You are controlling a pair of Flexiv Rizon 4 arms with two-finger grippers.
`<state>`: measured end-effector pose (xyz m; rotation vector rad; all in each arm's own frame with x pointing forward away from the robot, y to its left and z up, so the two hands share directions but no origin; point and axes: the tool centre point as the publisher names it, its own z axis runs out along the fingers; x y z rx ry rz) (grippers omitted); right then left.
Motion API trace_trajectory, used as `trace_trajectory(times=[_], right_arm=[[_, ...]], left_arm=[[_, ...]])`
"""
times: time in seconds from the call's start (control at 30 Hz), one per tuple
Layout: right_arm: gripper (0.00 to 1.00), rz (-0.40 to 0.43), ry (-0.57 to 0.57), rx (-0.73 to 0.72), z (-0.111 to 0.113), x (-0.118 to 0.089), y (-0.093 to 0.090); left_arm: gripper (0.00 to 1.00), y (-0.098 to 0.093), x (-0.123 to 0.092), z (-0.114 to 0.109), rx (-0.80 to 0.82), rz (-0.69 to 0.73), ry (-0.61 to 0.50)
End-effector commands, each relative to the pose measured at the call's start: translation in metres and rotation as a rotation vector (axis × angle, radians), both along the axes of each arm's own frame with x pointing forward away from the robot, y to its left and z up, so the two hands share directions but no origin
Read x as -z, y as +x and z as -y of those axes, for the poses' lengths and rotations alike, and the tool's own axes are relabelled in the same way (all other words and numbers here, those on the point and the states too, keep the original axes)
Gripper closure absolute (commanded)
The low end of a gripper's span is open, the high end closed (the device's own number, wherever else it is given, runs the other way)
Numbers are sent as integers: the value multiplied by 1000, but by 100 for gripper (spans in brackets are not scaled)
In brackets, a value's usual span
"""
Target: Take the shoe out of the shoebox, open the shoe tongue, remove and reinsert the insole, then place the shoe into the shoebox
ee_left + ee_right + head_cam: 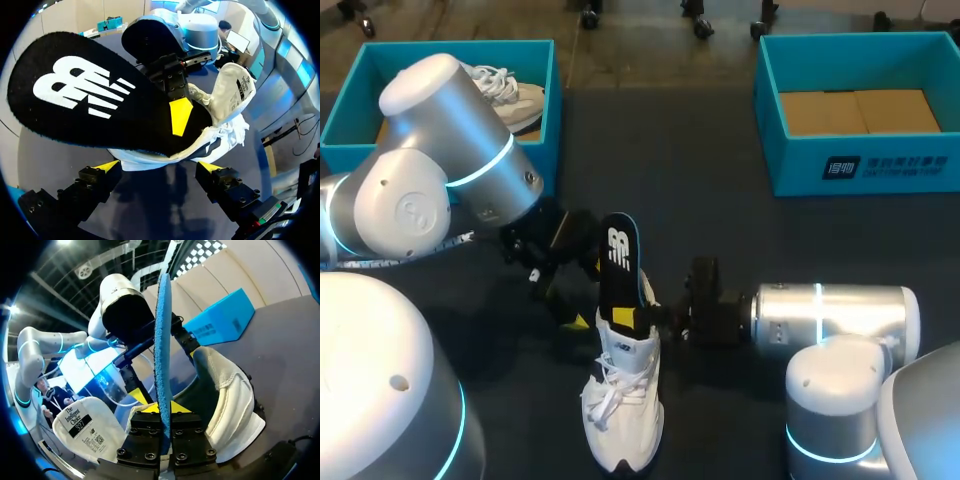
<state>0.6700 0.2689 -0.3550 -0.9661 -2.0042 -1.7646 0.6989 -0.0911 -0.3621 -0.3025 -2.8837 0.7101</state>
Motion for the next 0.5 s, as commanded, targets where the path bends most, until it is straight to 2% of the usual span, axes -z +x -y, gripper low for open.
trace_trajectory(times=[0.03,0.07,0.1,0.2,0.4,0.5], right_arm=[[100,-13,-49,-32,-3,-2,-3],[100,-9,-46,-32,-2,-3,-3],[83,-1,-45,-33,-2,-5,-3],[71,23,-54,-36,-2,-12,-1],[70,61,-67,-39,-2,-24,2],[73,81,-68,-33,-1,-28,6]], left_arm=[[0,-1,1,0,0,2,-2],[0,-1,1,0,0,2,-2],[0,-1,1,0,0,2,-2],[0,-1,1,0,0,2,-2],[0,-1,1,0,0,2,-2],[0,-1,1,0,0,2,-2]])
